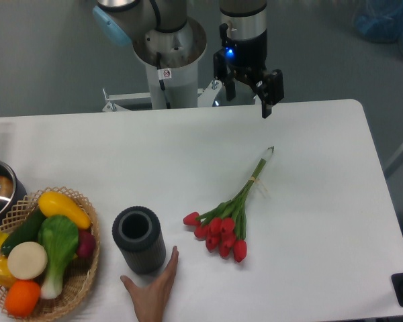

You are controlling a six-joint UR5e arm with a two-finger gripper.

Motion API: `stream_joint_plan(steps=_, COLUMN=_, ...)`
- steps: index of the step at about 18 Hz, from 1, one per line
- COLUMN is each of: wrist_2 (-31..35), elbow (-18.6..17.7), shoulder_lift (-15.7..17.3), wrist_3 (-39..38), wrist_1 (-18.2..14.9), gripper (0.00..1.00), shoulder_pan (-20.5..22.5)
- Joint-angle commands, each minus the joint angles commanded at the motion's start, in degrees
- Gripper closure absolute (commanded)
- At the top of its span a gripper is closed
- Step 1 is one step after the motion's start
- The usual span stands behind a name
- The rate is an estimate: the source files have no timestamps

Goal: Pick up the flowers from the table

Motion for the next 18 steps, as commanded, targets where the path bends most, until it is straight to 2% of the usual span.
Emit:
stream_joint_plan(steps=4, wrist_2=0.0, elbow=0.1, shoulder_lift=-0.2, wrist_3=-0.2, wrist_1=0.3, gripper=0.00, shoulder_pan=-0.2)
stream_joint_plan(steps=9, wrist_2=-0.1, elbow=-0.6, shoulder_lift=-0.4, wrist_3=-0.7, wrist_1=2.9, gripper=0.00, shoulder_pan=-0.4)
stream_joint_plan(steps=13, wrist_2=-0.4, elbow=-2.5, shoulder_lift=-0.9, wrist_3=-0.8, wrist_1=6.6, gripper=0.00, shoulder_pan=-0.4)
stream_joint_plan(steps=18, wrist_2=-0.4, elbow=-4.1, shoulder_lift=-1.8, wrist_3=-6.3, wrist_1=9.5, gripper=0.00, shoulder_pan=-0.4)
